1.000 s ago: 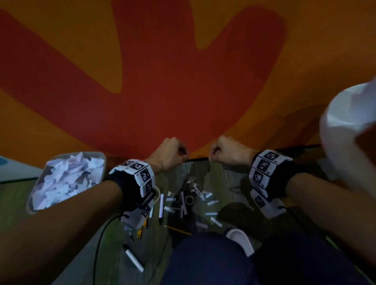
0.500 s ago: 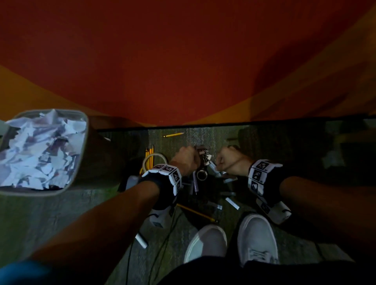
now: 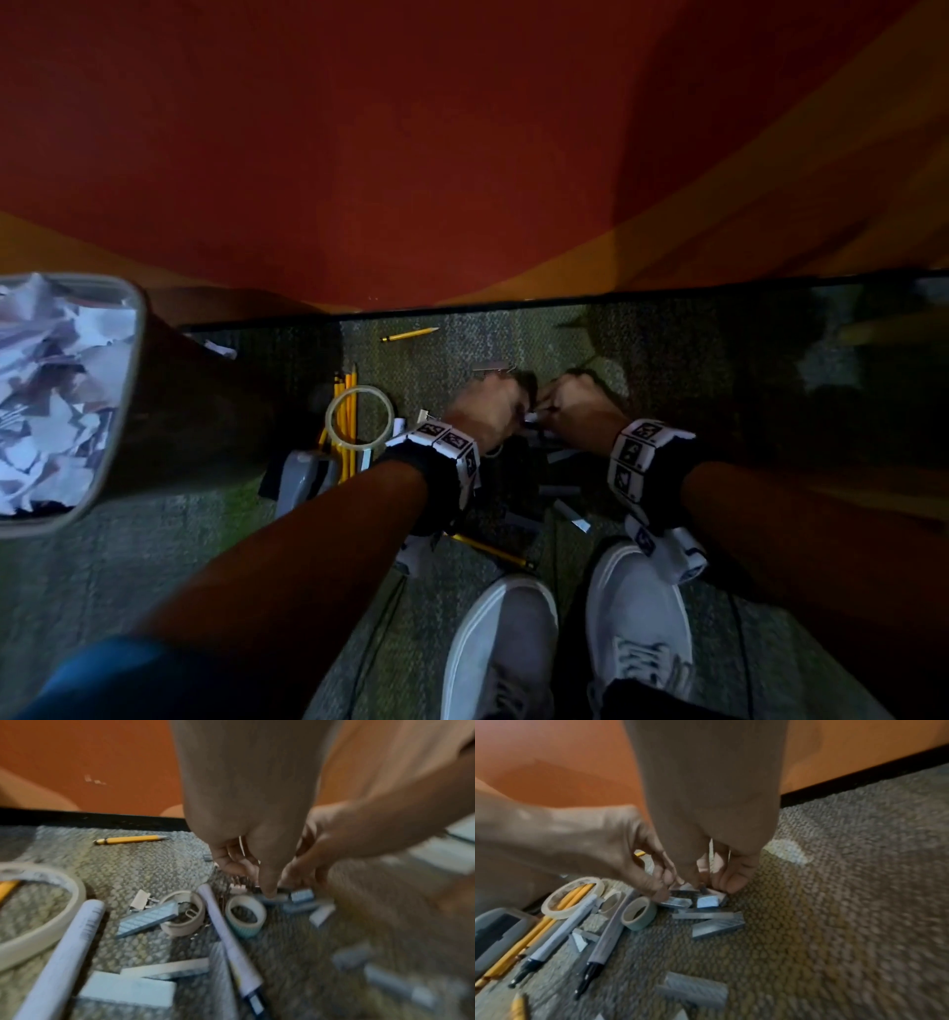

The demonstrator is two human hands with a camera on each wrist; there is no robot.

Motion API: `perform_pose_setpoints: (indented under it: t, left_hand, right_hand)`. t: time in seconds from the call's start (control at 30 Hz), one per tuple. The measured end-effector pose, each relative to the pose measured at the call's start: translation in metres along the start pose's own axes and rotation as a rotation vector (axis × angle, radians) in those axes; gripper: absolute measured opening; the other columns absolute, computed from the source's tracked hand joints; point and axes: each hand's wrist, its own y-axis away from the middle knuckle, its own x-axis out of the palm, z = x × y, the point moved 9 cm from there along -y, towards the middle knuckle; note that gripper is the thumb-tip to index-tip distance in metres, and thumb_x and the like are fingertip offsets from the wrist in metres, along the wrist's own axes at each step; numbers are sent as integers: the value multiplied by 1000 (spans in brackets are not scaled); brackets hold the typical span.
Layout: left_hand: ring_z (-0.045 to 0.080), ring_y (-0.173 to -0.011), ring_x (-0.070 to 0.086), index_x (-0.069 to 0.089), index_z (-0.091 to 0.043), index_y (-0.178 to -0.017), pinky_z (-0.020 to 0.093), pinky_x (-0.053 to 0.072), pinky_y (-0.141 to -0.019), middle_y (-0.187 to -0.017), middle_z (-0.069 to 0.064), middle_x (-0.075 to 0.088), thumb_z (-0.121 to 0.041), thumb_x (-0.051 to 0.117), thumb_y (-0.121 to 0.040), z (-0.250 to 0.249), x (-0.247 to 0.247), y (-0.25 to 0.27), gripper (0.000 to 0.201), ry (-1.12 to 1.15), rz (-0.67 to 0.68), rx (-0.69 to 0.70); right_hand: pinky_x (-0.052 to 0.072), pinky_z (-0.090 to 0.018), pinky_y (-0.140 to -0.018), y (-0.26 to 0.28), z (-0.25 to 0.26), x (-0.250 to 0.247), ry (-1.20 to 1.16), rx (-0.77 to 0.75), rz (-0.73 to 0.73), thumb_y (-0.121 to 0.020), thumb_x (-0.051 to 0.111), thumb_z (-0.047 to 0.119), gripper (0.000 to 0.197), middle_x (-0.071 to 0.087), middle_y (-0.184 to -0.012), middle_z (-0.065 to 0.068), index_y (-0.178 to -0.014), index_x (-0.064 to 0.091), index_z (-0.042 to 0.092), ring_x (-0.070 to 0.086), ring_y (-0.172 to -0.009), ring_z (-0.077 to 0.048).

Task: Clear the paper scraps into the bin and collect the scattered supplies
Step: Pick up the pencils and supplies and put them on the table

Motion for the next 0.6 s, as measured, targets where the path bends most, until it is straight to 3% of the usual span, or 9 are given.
perform_pose_setpoints:
  t: [0.07,0.13,0.2,0.23,0.3,0.47,0.6]
  left_hand:
    - [31,-116,57,68,-20,-112,40,48,-94,-123,8,60,-11,67,-87,-5,3,0,27,-59,3,65]
    - [28,-119,51,66,-16,-113,40,45,-92,-123,6,56,-11,64,-89,-12,4,2,25,-124,-2,139]
    - [27,-123,46,65,-14,-113,42,44,-92,-127,7,52,-16,61,-91,-16,6,5,23,-209,1,182]
    - [27,-126,44,64,-13,-113,43,44,-93,-130,7,50,-18,61,-91,-16,8,5,23,-232,2,189]
    - [28,-128,42,63,-11,-114,45,46,-95,-132,8,48,-21,60,-92,-14,12,5,25,-236,4,175]
    - [30,-131,40,63,-9,-114,42,41,-102,-139,10,45,-22,56,-96,-5,17,8,23,-194,-18,105]
    - [35,-112,55,56,-10,-108,41,43,-87,-115,15,58,-13,49,-96,0,7,13,15,-101,-42,35]
  right_hand:
    - [42,-30,-53,0,-7,0,-28,18,-2,-83,65,16,38,55,-59,-8,-48,50,11,56,-59,-28]
    - [40,-31,-59,3,-11,2,-43,2,-16,-85,64,18,31,56,-66,-11,-55,56,14,58,-70,-30]
    - [46,-32,-75,11,-10,5,-22,-39,-32,-86,70,27,11,65,-91,-14,-84,72,15,61,-92,-31]
    - [46,-33,-85,14,-11,8,1,-52,-33,-86,71,28,20,64,-104,-15,-100,72,13,59,-102,-32]
    - [43,-33,-95,18,-14,13,12,-59,-41,-88,71,28,30,58,-117,-17,-113,68,12,55,-111,-34]
    - [38,-32,-93,19,-23,7,-71,-10,-98,-87,66,14,18,54,-114,-16,-104,66,9,51,-109,-33]
    - [44,-28,-88,27,-29,-11,-116,7,-157,-82,69,22,7,62,-105,-9,-86,68,17,56,-102,-27]
